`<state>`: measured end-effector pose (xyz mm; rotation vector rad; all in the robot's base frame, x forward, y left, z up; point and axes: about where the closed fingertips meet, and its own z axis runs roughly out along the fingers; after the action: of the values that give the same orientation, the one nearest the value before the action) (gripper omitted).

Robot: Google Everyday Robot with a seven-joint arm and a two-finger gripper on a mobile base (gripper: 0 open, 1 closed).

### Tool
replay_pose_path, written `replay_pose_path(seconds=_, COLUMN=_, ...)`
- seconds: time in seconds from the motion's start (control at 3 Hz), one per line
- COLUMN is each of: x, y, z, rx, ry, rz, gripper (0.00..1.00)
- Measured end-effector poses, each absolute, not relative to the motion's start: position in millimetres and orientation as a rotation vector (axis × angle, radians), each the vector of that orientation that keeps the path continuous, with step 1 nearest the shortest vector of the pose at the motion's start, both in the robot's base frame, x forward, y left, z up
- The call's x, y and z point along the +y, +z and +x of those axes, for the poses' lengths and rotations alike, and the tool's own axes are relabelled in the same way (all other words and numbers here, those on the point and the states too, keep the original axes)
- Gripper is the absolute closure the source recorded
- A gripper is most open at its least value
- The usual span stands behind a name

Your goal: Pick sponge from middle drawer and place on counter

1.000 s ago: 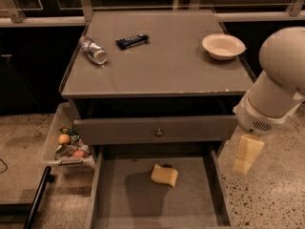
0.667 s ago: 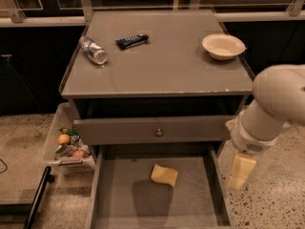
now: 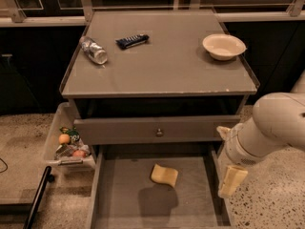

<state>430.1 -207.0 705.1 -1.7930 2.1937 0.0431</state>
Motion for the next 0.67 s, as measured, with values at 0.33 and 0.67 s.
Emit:
replay_pose_path(seconds=0.33, x=-206.9, y=705.0, z=430.2, rx=2.194, ry=0.044, rz=-1.793, gripper=0.00)
replay_pose_path(seconds=0.67, x=-199.6, y=691.9, z=432.7, rx=2.194, ry=0.099, rz=-1.767, gripper=0.00)
